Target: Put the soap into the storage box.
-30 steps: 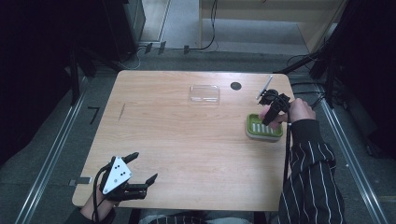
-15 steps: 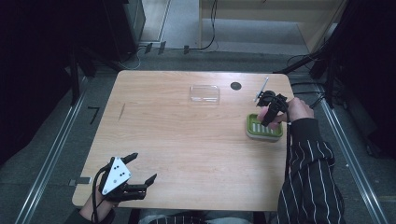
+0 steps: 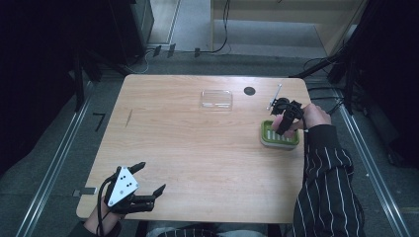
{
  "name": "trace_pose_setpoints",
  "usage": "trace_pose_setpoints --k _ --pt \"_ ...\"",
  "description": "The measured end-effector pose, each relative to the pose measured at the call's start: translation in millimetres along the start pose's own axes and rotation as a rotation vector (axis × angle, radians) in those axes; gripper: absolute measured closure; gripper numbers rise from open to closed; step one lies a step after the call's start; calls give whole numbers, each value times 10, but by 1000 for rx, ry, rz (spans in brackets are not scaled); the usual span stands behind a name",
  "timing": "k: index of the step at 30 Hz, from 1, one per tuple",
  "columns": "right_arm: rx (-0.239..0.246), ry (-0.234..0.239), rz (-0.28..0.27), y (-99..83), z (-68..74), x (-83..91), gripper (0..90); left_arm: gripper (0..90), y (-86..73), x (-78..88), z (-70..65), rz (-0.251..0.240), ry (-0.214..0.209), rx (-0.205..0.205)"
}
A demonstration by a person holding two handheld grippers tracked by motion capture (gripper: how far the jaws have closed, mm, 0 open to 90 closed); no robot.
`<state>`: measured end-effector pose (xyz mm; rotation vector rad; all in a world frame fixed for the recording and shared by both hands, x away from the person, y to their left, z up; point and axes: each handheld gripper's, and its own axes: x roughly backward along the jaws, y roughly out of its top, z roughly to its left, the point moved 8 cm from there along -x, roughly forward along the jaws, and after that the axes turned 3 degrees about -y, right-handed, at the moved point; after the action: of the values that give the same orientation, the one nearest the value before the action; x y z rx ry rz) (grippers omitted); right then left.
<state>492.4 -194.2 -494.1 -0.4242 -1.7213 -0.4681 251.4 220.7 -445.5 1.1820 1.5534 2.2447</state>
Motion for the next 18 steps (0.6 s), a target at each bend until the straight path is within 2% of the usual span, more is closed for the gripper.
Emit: trace_pose_setpoints --k 6,18 --pt "43 1 5 9 5 -34 385 140 -7 10 3 2 5 1" --pt "93 1 6 30 -3 -88 385 140 -29 40 10 7 15 5"
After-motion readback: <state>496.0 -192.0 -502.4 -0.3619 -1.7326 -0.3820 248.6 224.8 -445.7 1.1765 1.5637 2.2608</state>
